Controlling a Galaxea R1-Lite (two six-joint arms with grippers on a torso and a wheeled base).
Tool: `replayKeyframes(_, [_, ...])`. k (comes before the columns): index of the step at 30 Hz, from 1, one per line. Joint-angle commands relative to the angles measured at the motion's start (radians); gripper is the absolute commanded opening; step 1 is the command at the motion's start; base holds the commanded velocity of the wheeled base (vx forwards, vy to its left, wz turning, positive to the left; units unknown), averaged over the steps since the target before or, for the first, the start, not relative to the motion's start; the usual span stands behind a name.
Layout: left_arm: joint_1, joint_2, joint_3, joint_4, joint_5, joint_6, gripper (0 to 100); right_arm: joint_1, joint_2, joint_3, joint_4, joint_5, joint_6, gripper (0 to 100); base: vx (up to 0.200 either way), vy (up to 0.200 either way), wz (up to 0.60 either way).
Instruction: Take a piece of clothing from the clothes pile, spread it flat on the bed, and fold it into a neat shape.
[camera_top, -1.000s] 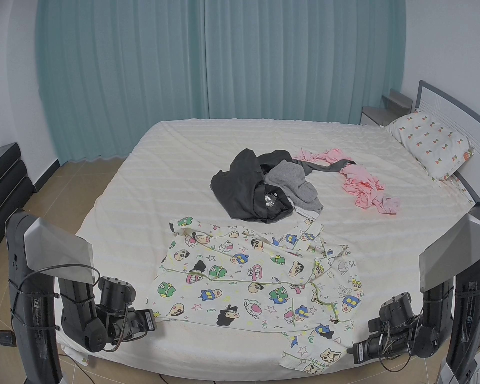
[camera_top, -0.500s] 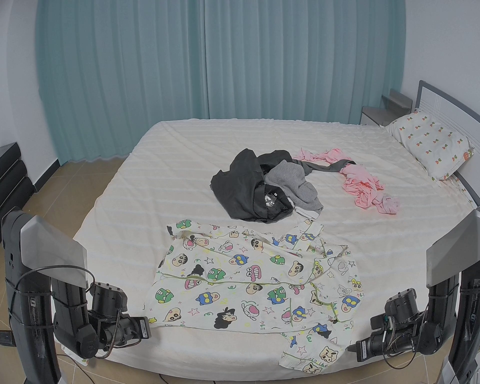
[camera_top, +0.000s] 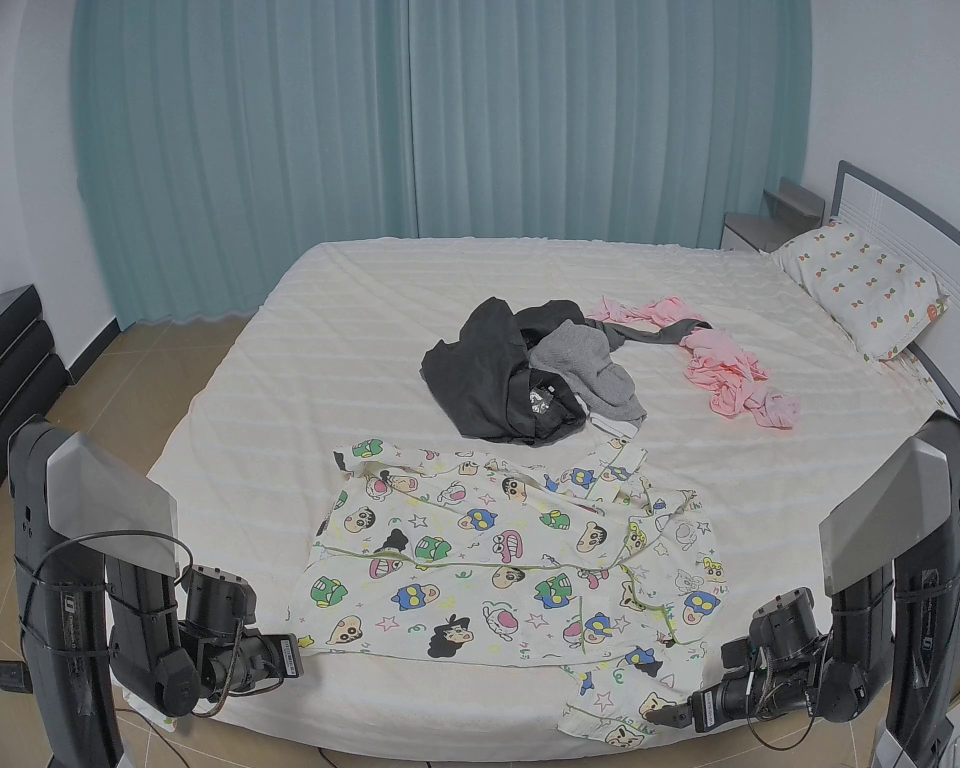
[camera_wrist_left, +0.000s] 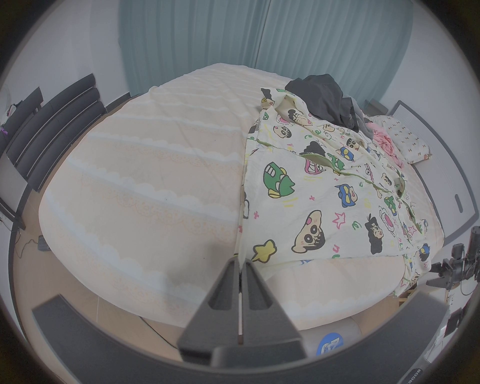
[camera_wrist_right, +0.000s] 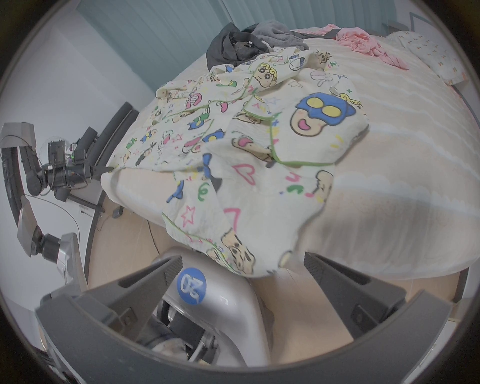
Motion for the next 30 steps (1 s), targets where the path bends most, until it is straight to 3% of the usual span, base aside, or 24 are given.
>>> replayKeyframes(1, [0.000,0.005,-0.002,-0.001,0.000,-0.002,0,0.104,0.087,-0.023,-0.095,-0.043,0.093,100,0.000,0.000,0.00])
replayKeyframes(2, [0.000,0.005,-0.001,-0.001,0.000,-0.002,0,0.138,0.136,-0.053,-0.132,-0.111,0.116,100,0.000,0.000,0.00])
replayKeyframes(4, [0.000,0.005,-0.001,-0.001,0.000,-0.002,0,0.150,0.161,-0.069,-0.146,-0.174,0.116,100,0.000,0.000,0.00])
replayKeyframes(5, [0.000,0.005,-0.001,-0.001,0.000,-0.002,0,0.153,0.164,-0.070,-0.146,-0.182,0.116,0,0.000,0.000,0.00])
replayKeyframes(17, [0.000,0.015,0.008,-0.001,0.002,0.000,0,0.132,0.098,-0.007,-0.184,-0.175,0.185,0,0.000,0.000,0.00])
replayKeyframes(26, [0.000,-0.025,0.013,-0.001,0.002,-0.003,0,0.013,-0.036,0.017,-0.182,0.006,0.181,0,0.000,0.000,0.00])
replayKeyframes(30, [0.000,-0.071,0.015,-0.001,0.003,-0.009,0,0.004,-0.050,0.008,-0.182,0.032,0.190,0,0.000,0.000,0.00])
